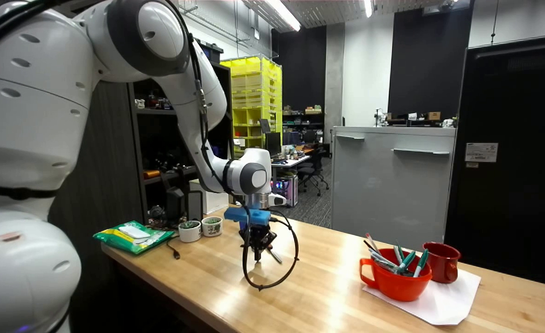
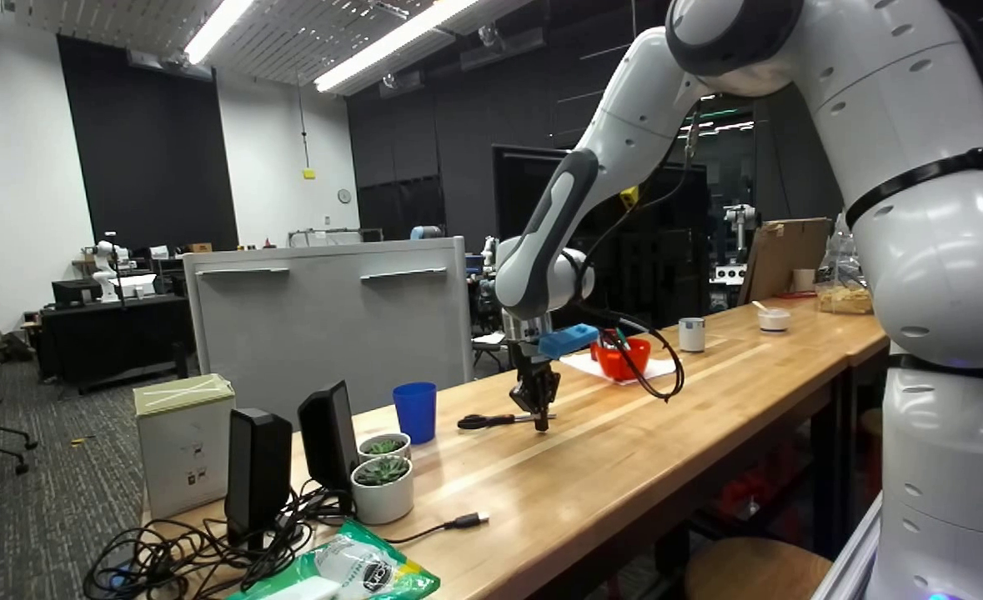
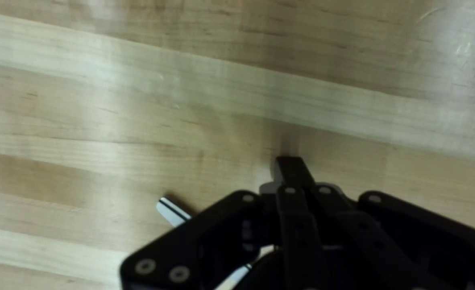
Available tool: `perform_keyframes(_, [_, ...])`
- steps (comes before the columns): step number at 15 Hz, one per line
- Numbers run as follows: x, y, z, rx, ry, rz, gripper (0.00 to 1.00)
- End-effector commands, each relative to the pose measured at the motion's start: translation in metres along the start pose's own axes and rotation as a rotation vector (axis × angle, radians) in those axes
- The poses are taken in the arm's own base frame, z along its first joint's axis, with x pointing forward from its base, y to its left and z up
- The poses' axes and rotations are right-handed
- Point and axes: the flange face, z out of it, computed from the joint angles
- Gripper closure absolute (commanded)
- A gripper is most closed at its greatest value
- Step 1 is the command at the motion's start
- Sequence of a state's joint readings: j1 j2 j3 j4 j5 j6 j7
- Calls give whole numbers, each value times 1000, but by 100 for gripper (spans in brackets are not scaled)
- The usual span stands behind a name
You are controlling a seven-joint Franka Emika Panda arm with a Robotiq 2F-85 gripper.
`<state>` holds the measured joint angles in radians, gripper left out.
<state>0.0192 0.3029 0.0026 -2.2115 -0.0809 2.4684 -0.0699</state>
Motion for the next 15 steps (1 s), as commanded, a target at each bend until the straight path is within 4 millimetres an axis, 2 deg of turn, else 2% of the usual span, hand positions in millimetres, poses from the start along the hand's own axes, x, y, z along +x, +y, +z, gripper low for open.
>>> perform_keyframes(1, [0,0,-1,0,-1,0,99])
perform_keyframes(15, [16,15,-1,4,-2,24,100])
